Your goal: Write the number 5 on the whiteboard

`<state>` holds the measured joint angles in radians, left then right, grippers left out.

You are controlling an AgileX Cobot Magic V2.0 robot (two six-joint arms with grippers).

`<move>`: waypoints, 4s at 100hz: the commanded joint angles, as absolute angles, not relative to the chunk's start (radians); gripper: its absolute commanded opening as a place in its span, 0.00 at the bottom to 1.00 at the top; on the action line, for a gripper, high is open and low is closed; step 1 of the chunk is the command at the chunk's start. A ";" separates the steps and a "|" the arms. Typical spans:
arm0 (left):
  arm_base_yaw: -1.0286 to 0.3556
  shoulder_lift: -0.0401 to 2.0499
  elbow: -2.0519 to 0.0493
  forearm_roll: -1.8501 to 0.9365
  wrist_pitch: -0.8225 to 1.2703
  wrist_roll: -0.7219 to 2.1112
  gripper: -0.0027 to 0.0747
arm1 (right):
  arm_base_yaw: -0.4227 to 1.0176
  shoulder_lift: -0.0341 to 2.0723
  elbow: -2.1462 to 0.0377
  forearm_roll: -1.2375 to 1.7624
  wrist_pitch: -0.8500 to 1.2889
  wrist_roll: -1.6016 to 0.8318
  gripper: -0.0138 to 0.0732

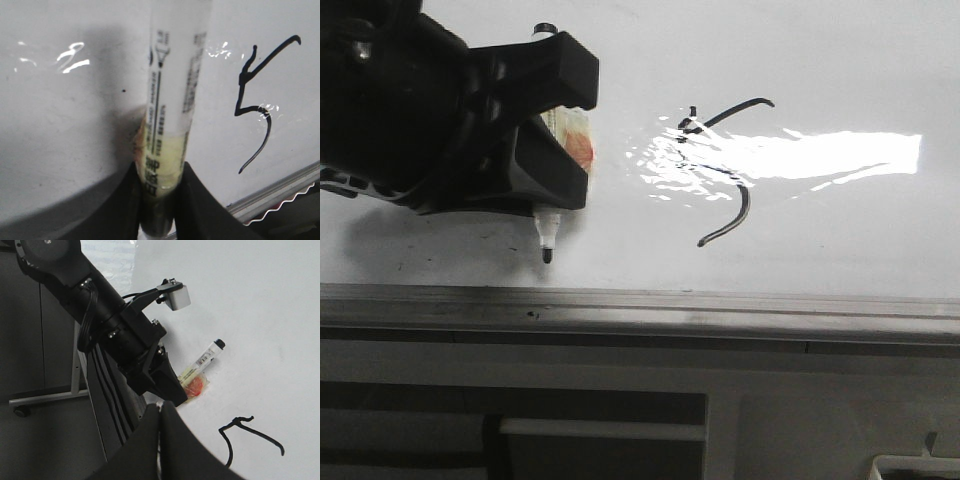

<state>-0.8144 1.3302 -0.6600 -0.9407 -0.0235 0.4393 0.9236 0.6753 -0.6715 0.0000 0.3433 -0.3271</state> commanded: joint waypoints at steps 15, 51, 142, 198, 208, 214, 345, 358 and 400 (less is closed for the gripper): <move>-0.806 1.333 -0.680 -0.965 -0.102 0.433 0.24 | 0.916 0.670 -0.699 0.000 0.273 -0.325 0.10; -0.806 1.333 -0.680 -1.009 -0.116 0.433 0.44 | 0.916 0.670 -0.699 0.010 0.273 -0.323 0.10; -0.806 0.983 -0.685 -0.935 -0.013 0.437 0.78 | 0.916 0.668 -0.699 0.028 0.257 -0.323 0.10; -0.702 0.339 -0.519 -0.355 0.363 0.437 0.01 | 0.795 0.174 -0.475 -0.122 0.436 -0.216 0.11; -0.702 0.295 -0.483 -0.355 0.364 0.437 0.01 | 0.795 0.081 -0.447 -0.122 0.479 -0.216 0.11; -0.702 0.288 -0.473 -0.370 0.375 0.437 0.01 | 0.795 0.048 -0.441 -0.122 0.493 -0.216 0.11; -0.308 0.043 -0.036 -0.272 -0.210 0.268 0.01 | 0.795 0.020 -0.441 -0.122 0.504 -0.216 0.11; -0.308 -0.011 0.025 -0.203 -0.153 0.066 0.01 | 0.795 0.020 -0.441 -0.122 0.504 -0.216 0.11; -0.306 -0.031 0.025 -0.028 0.257 -0.141 0.01 | 0.795 0.020 -0.441 -0.122 0.504 -0.216 0.11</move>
